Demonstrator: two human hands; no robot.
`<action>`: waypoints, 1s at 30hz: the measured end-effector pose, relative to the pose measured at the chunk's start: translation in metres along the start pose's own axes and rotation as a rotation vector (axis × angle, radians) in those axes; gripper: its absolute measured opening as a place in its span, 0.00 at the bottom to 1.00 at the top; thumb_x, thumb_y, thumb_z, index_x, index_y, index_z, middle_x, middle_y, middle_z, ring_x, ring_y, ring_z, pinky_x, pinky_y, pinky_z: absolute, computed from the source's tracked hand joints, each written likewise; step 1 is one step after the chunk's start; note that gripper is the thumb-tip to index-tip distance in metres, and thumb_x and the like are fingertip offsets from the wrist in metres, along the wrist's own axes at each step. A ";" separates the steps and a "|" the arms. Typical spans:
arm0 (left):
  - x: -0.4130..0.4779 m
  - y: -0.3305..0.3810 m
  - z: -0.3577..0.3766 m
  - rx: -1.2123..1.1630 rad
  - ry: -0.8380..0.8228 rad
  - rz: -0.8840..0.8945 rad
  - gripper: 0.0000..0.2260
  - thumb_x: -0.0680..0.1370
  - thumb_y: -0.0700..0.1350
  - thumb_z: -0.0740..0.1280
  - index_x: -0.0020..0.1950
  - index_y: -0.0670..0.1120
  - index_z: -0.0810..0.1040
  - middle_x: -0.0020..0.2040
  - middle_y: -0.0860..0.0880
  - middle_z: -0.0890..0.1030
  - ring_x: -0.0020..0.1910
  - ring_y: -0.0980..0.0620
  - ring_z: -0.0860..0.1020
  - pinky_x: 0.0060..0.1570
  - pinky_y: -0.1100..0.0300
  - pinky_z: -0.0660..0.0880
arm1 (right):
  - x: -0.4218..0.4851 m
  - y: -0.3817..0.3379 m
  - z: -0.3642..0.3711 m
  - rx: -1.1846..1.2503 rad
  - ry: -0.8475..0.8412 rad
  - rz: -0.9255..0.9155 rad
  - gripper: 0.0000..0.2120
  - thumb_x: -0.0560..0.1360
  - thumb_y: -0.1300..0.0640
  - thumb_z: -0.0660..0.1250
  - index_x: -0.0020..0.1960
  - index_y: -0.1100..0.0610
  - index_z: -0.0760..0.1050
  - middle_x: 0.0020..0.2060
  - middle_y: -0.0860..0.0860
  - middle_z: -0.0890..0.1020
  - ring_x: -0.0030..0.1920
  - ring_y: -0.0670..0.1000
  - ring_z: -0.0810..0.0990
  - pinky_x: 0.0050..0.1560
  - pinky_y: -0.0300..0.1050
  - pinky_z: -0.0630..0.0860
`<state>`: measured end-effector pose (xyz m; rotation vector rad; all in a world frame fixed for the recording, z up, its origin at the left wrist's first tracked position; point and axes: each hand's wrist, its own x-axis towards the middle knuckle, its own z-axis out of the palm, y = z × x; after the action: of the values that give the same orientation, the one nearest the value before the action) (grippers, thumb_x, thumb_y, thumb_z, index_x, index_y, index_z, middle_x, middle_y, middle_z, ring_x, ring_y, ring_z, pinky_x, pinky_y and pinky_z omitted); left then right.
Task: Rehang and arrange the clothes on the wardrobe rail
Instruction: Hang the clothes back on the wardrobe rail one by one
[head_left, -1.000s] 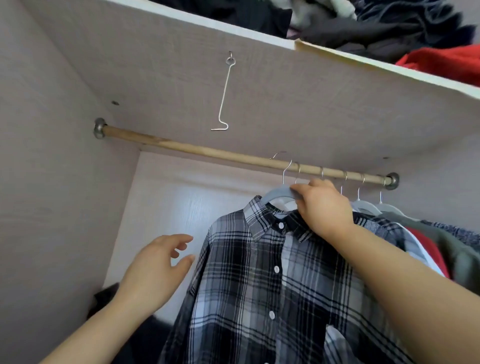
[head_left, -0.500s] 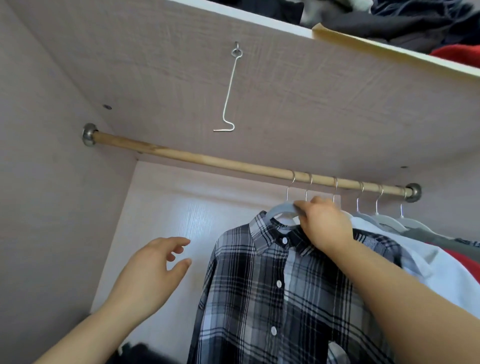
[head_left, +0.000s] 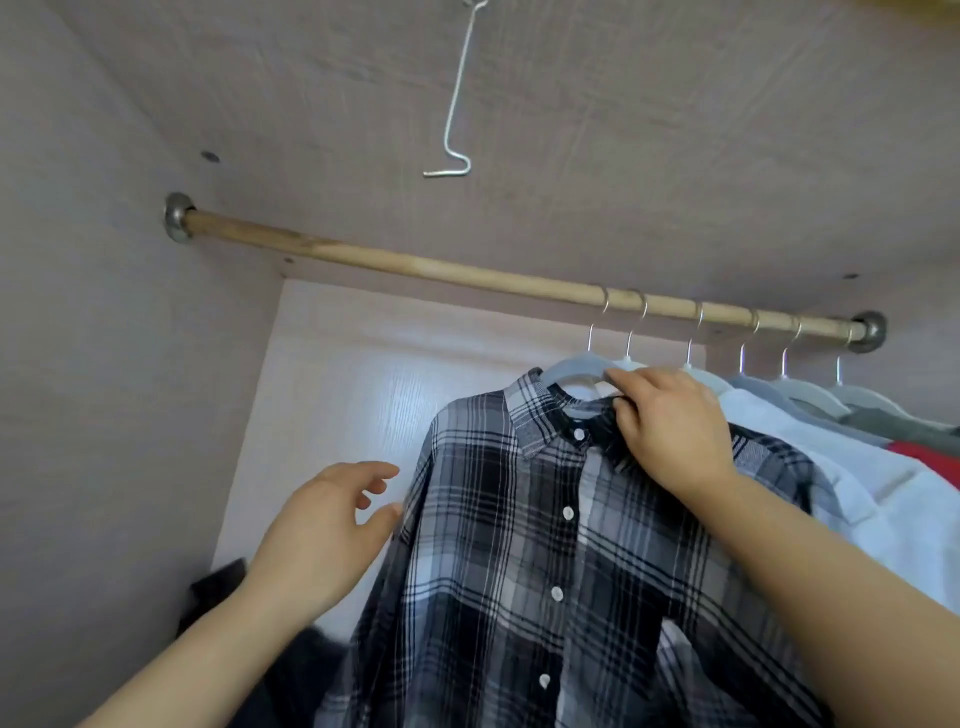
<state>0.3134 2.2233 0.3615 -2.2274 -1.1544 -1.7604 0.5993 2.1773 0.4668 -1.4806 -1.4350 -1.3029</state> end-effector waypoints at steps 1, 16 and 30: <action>-0.003 0.001 0.000 0.000 -0.008 -0.009 0.15 0.75 0.47 0.66 0.62 0.53 0.73 0.51 0.57 0.75 0.47 0.59 0.74 0.43 0.67 0.65 | -0.006 -0.001 0.002 -0.019 0.047 -0.022 0.15 0.74 0.58 0.66 0.61 0.54 0.76 0.56 0.56 0.80 0.58 0.60 0.74 0.57 0.56 0.69; -0.213 -0.040 -0.009 0.479 -0.273 -0.455 0.21 0.77 0.50 0.63 0.69 0.49 0.67 0.65 0.48 0.73 0.63 0.48 0.71 0.62 0.54 0.68 | -0.264 -0.166 0.081 0.674 -0.256 -0.321 0.19 0.72 0.52 0.58 0.59 0.55 0.78 0.55 0.55 0.79 0.58 0.59 0.76 0.61 0.58 0.70; -0.543 0.075 -0.103 0.874 -0.187 -1.432 0.21 0.77 0.52 0.61 0.70 0.53 0.65 0.67 0.53 0.70 0.64 0.51 0.71 0.61 0.58 0.67 | -0.522 -0.302 -0.025 1.369 -0.717 -0.791 0.23 0.60 0.60 0.79 0.54 0.59 0.79 0.49 0.53 0.81 0.47 0.57 0.81 0.49 0.52 0.78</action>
<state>0.2435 1.8461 -0.0434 -0.9211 -3.1183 -0.6663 0.3597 2.0507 -0.0727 -0.3520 -2.6745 0.1889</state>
